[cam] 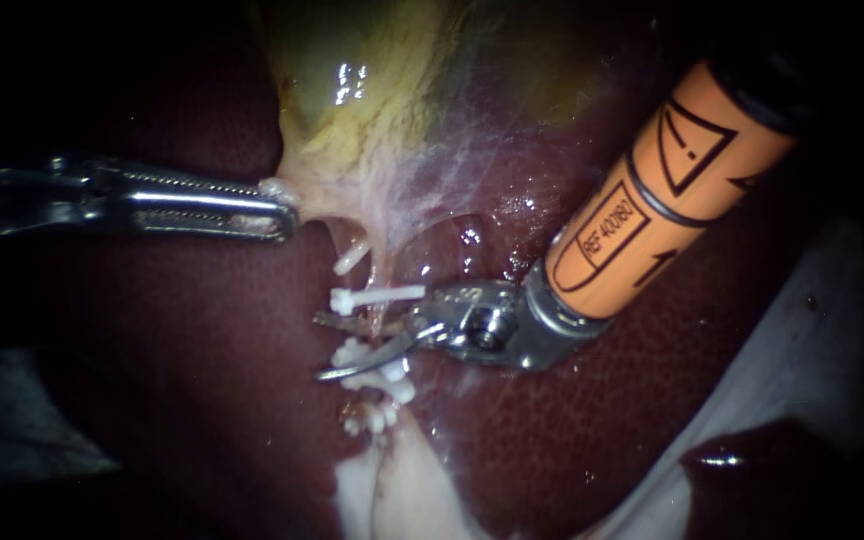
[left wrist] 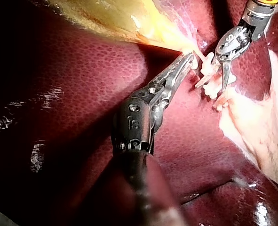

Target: Go to the cutting position right tube

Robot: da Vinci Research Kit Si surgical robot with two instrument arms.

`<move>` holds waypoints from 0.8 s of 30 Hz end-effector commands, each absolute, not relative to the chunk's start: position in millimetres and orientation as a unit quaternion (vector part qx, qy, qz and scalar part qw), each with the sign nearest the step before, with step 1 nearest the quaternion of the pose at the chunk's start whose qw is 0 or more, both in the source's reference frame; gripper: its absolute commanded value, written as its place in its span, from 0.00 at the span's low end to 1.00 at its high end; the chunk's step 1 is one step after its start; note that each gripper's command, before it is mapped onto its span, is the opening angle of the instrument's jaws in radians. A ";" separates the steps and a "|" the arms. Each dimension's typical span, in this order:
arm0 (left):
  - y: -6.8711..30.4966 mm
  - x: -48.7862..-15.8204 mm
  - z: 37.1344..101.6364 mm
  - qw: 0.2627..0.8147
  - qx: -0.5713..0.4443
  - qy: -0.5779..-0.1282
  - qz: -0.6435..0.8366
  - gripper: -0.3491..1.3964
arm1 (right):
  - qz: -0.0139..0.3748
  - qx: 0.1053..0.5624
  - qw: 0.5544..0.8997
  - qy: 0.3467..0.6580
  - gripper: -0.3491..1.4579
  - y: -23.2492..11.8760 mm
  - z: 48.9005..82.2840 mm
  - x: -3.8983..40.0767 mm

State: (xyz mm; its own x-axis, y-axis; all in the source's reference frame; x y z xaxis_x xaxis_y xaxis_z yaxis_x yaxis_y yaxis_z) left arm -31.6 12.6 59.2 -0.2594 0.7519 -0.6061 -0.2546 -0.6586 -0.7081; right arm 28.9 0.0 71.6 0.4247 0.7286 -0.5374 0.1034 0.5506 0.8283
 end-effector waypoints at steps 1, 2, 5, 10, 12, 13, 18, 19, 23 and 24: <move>12.6 -31.6 59.2 0.334 -0.509 -0.244 0.755 0.00 | 0.219 0.424 0.727 0.493 0.98 0.0 71.6 29.2; 12.6 -31.6 59.2 0.334 -0.509 -0.244 0.755 0.00 | 0.221 0.423 0.726 0.496 0.98 0.1 71.6 29.4; 12.6 -31.7 59.2 0.334 -0.509 -0.244 0.755 0.00 | 0.231 0.421 0.722 0.497 0.99 0.2 71.5 29.8; 12.6 -31.7 59.2 0.334 -0.509 -0.244 0.755 0.00 | 0.233 0.423 0.720 0.499 0.99 0.5 70.9 29.9; 12.6 -31.7 59.2 0.334 -0.509 -0.244 0.755 0.00 | 0.235 0.425 0.718 0.498 0.99 0.4 70.5 29.9; 12.6 -31.7 59.2 0.334 -0.509 -0.244 0.755 0.00 | 0.235 0.425 0.717 0.499 0.99 0.3 70.3 29.9; 12.6 -31.5 59.2 0.334 -0.509 -0.244 0.755 0.00 | 0.233 0.429 0.715 0.500 0.99 0.0 68.9 29.9; 12.6 -31.5 59.2 0.334 -0.509 -0.244 0.755 0.00 | 0.233 0.430 0.714 0.501 0.99 0.0 68.6 29.9; 12.6 -31.5 59.3 0.333 -0.509 -0.244 0.755 0.00 | 0.233 0.433 0.710 0.503 0.99 0.1 67.7 30.0; 12.6 -31.5 59.3 0.333 -0.509 -0.244 0.755 0.00 | 0.233 0.433 0.710 0.503 0.99 0.1 67.6 30.0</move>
